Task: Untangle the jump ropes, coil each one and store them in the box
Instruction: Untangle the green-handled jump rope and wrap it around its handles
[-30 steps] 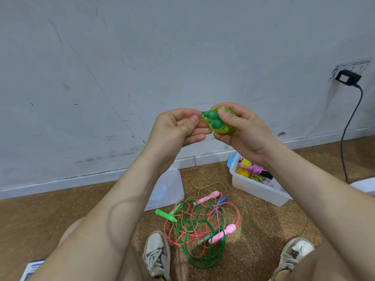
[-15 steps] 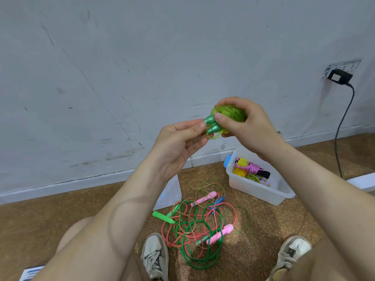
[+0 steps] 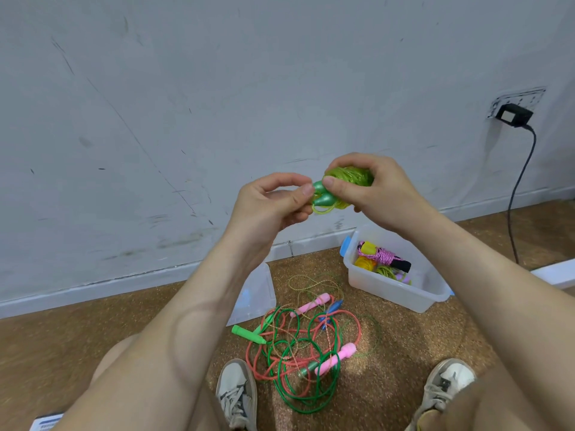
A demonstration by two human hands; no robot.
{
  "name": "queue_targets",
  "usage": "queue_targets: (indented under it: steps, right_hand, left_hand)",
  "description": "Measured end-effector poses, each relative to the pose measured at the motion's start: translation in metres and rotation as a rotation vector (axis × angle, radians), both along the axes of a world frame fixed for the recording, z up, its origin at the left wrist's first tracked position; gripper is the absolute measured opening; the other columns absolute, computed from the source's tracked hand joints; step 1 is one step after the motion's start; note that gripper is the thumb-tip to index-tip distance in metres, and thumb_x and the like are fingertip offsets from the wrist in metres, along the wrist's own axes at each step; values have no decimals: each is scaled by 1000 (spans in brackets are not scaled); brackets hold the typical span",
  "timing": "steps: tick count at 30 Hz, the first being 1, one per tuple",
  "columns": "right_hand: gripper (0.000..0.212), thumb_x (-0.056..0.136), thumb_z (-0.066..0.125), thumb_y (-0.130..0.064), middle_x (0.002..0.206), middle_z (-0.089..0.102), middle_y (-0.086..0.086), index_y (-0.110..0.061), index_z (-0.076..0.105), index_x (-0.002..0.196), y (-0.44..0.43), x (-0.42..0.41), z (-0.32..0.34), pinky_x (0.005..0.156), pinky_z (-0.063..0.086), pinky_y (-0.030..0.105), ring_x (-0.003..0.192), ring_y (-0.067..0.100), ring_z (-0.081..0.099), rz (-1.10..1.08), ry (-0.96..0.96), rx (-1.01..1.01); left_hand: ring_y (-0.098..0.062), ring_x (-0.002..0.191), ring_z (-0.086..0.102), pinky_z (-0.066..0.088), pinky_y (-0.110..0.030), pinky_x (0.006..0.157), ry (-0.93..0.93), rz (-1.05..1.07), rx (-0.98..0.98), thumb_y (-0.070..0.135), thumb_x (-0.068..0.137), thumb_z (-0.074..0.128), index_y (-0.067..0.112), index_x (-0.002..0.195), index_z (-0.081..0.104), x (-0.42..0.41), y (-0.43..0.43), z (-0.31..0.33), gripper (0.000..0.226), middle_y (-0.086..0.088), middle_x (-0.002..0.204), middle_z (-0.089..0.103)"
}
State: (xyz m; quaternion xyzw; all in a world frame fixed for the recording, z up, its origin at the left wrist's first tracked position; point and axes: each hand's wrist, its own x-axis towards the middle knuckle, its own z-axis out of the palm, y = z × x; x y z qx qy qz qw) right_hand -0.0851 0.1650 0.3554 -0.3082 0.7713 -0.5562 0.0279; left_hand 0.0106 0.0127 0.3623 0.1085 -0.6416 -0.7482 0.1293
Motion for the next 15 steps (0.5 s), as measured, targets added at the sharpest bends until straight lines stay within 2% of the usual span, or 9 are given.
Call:
queue_targets:
  steps: [3,6,8,10,11,13,15]
  right_hand:
    - [13,86,72,-26,68,61,-5,-14,70,90,4,0,0,51,42,17,56,4,53,24,-25,58]
    - [16,84,73,-31,66,61,-6,-17,69,89,2,-1,-5,53,43,21,56,5,54,-13,-46,98]
    - [17,82,73,-34,67,61,-5,-19,68,89,-1,0,-8,56,44,26,57,6,54,-53,-8,129]
    - [17,82,72,-37,77,60,0,-24,68,92,-6,2,-12,66,46,28,68,10,56,-106,110,220]
    - [19,83,70,-38,85,56,2,-27,68,97,-8,5,-14,72,45,28,75,14,54,-138,178,273]
    - [27,85,67,-40,94,44,2,-30,67,110,-15,13,-19,75,43,28,81,18,51,-205,317,340]
    - [29,87,64,-38,96,41,6,-27,68,113,-22,21,-24,70,46,33,81,27,52,-282,478,321]
  left_hand:
    - [-15,60,63,56,-27,65,8,-18,-270,1,79,71,12,87,72,2,-1,-1,13,-4,65,69]
    - [-10,64,60,52,-27,66,21,60,-484,8,83,70,17,78,72,-1,1,-6,11,3,65,67]
    - [-8,78,53,42,-23,73,61,151,-881,18,89,64,19,80,68,-3,3,-15,10,6,80,61]
    - [-17,95,44,37,-30,82,110,184,-1261,27,94,52,14,92,64,-4,3,-24,18,0,97,50]
    - [-22,99,41,37,-35,85,72,151,-1352,28,96,47,12,96,62,-5,3,-26,22,-3,101,46]
    - [-24,103,39,36,-39,89,-59,103,-1376,26,99,42,12,101,59,-7,3,-27,21,-2,102,42]
    - [-21,97,42,36,-34,84,-175,117,-1152,23,100,41,15,96,57,-9,5,-24,19,0,96,45]
